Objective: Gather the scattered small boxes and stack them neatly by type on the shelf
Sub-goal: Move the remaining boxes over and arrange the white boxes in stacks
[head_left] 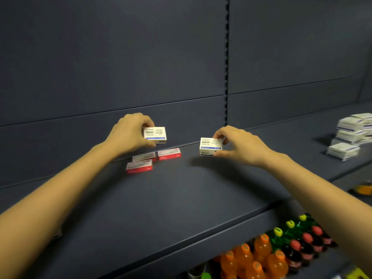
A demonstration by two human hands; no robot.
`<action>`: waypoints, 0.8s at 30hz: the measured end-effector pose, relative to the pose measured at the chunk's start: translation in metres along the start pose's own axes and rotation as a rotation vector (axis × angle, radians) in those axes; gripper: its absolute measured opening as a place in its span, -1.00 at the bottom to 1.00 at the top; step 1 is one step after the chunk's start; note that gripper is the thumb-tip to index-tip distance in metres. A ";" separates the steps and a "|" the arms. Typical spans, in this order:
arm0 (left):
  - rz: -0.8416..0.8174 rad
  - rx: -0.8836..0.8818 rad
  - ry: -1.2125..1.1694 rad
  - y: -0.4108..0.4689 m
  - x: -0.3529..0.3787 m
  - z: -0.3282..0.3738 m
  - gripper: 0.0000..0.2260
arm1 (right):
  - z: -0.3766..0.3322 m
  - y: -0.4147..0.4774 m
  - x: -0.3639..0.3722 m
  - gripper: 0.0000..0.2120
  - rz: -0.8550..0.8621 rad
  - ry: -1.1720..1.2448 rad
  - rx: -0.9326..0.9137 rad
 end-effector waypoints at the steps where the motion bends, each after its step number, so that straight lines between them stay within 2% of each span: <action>1: -0.003 0.022 -0.034 0.003 0.003 0.017 -0.63 | 0.009 -0.005 -0.008 -0.65 0.004 -0.005 0.013; 10: -0.095 0.159 -0.238 0.031 0.051 0.182 -0.61 | 0.116 -0.074 -0.085 -0.65 0.021 -0.061 0.114; 16: -0.100 0.212 -0.352 0.043 0.085 0.290 -0.63 | 0.201 -0.125 -0.133 -0.67 0.007 -0.077 0.163; 24: -0.144 0.248 -0.387 0.056 0.136 0.389 -0.60 | 0.297 -0.171 -0.172 -0.60 -0.010 -0.116 0.245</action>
Point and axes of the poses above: each hand's wrist, its own y-axis towards the middle knuckle, its own x-axis out of the palm, z = x × y, the point moved 4 cm from there along y, towards the middle knuckle, and after that the axes turned 2 degrees about z, right-handed, at the moved point
